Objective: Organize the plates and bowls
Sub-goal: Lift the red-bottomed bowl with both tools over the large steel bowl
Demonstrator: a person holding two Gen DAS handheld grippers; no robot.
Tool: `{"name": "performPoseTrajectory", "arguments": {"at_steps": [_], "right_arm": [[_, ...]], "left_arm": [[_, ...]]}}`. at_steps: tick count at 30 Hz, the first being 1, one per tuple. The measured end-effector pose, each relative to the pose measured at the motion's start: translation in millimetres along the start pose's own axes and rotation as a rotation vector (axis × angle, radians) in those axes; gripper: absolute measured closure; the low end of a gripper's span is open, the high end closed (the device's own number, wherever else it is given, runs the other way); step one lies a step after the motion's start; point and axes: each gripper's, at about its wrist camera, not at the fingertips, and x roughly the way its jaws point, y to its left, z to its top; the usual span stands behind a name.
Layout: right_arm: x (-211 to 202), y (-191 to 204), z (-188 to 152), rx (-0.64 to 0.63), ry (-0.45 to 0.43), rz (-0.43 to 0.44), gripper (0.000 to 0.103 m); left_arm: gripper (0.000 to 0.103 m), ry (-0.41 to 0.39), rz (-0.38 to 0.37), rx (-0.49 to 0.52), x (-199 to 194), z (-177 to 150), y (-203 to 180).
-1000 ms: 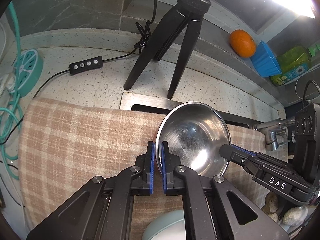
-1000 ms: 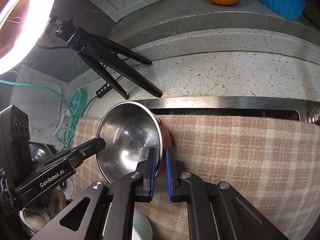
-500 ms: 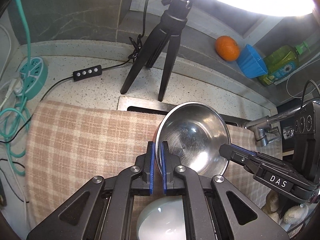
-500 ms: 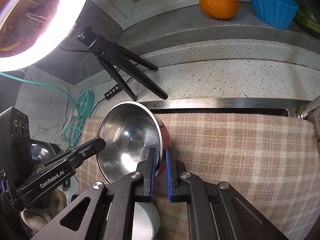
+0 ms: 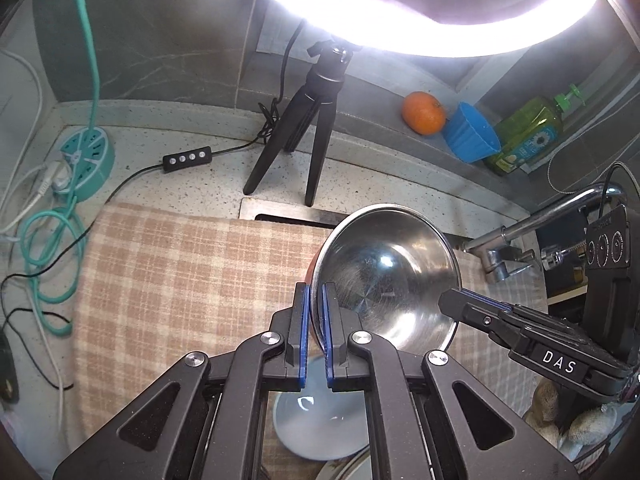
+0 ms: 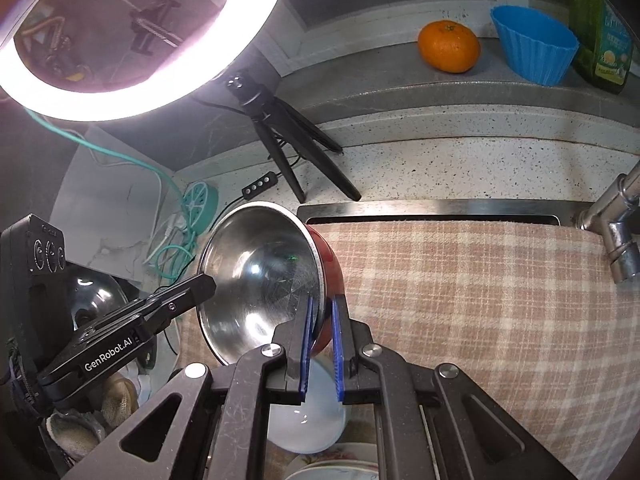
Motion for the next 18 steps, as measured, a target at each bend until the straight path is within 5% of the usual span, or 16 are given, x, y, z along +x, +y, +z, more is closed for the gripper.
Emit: {"name": "performPoseTrajectory", "arguments": {"at_steps": [18], "right_arm": [[-13.4,55.9,-43.0,-0.047,0.011,0.041,0.094]], "left_arm": [[0.098,-0.039,0.001,-0.03,-54.6,-44.6,36.1]]}}
